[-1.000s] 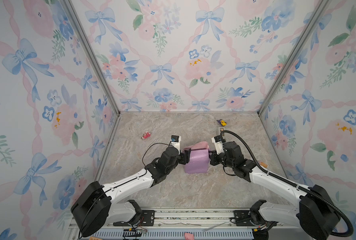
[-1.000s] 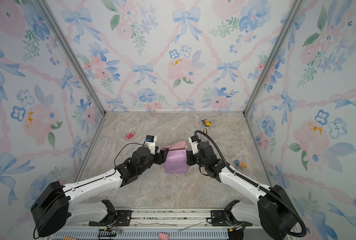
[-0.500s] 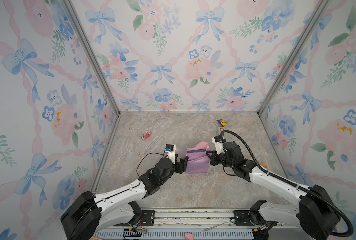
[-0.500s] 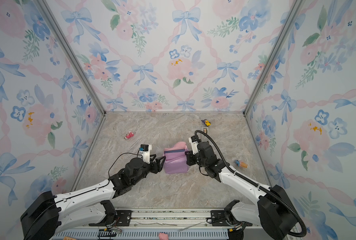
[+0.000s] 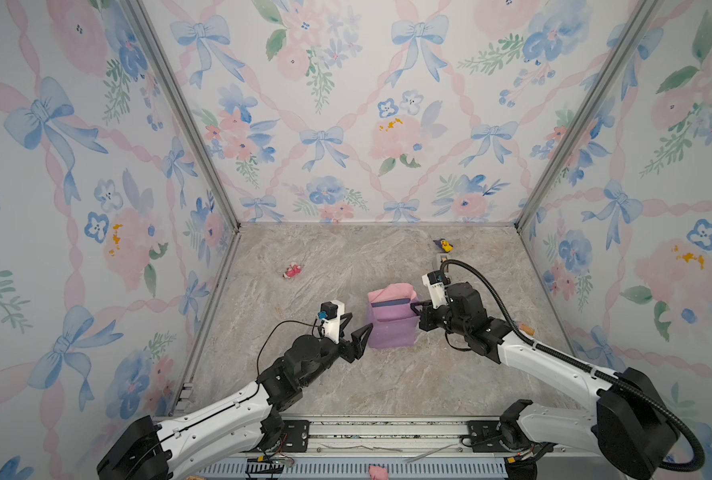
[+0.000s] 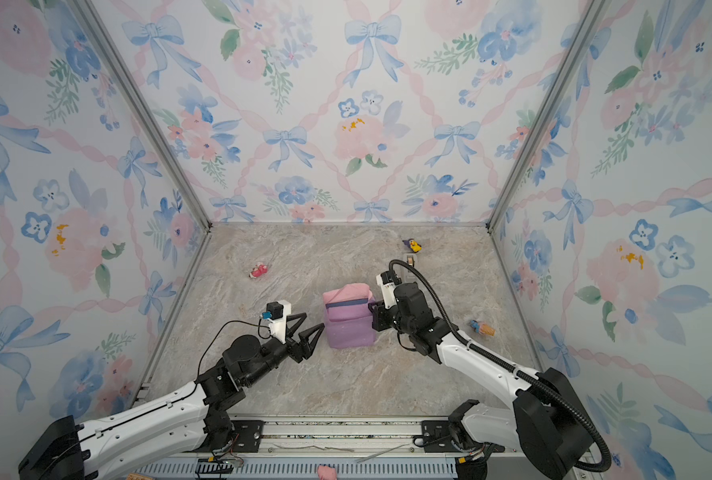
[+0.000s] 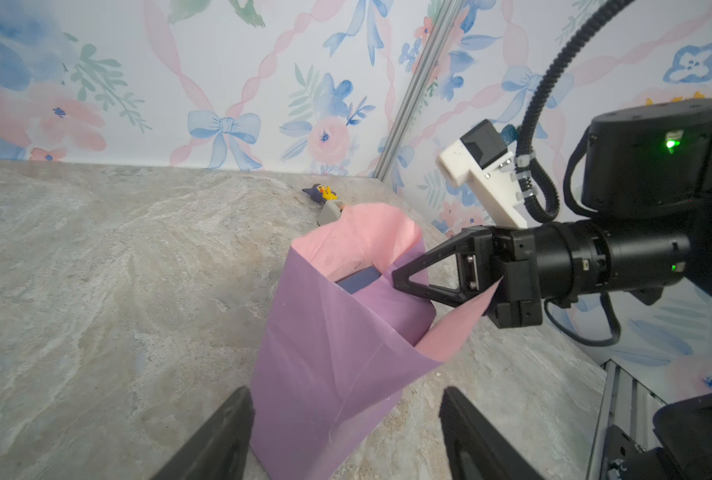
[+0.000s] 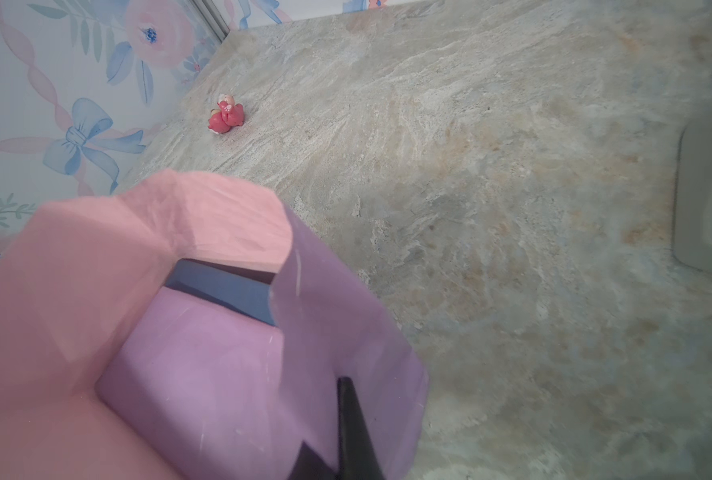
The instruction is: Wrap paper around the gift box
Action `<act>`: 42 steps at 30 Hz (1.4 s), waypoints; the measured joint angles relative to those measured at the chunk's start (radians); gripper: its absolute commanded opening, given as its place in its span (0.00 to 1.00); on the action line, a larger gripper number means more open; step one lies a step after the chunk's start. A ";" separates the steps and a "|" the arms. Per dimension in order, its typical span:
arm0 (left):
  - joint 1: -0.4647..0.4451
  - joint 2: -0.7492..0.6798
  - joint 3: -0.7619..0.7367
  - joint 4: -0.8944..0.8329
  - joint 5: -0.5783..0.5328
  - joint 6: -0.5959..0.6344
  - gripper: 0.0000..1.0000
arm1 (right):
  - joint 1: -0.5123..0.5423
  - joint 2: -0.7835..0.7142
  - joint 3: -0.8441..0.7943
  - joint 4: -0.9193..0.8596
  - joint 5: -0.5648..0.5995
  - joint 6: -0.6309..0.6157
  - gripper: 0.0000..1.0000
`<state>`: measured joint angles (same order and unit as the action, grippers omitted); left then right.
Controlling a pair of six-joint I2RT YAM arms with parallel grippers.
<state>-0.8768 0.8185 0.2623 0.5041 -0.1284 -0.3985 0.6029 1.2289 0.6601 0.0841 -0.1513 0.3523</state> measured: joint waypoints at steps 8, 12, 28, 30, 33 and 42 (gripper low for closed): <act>-0.004 0.174 0.023 0.018 0.030 0.070 0.73 | 0.000 0.000 0.000 0.000 -0.021 0.000 0.02; -0.003 0.224 0.043 0.093 0.024 0.071 0.67 | 0.000 0.000 0.000 0.001 -0.039 0.000 0.03; 0.068 0.388 0.062 0.233 -0.017 -0.060 0.41 | -0.044 -0.108 -0.020 -0.037 -0.114 0.014 0.48; 0.069 0.400 0.062 0.234 -0.018 -0.066 0.38 | -0.062 -0.169 -0.030 -0.047 -0.120 0.019 0.51; 0.069 0.417 0.064 0.246 -0.017 -0.076 0.33 | -0.075 -0.252 -0.047 -0.055 -0.126 0.026 0.53; 0.069 0.440 0.082 0.255 -0.017 -0.086 0.23 | -0.041 -0.155 -0.053 -0.075 -0.125 0.026 0.49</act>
<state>-0.8078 1.2583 0.3447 0.7593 -0.1455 -0.4843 0.5617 1.0740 0.6075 0.0093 -0.2760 0.3779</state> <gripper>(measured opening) 0.233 0.516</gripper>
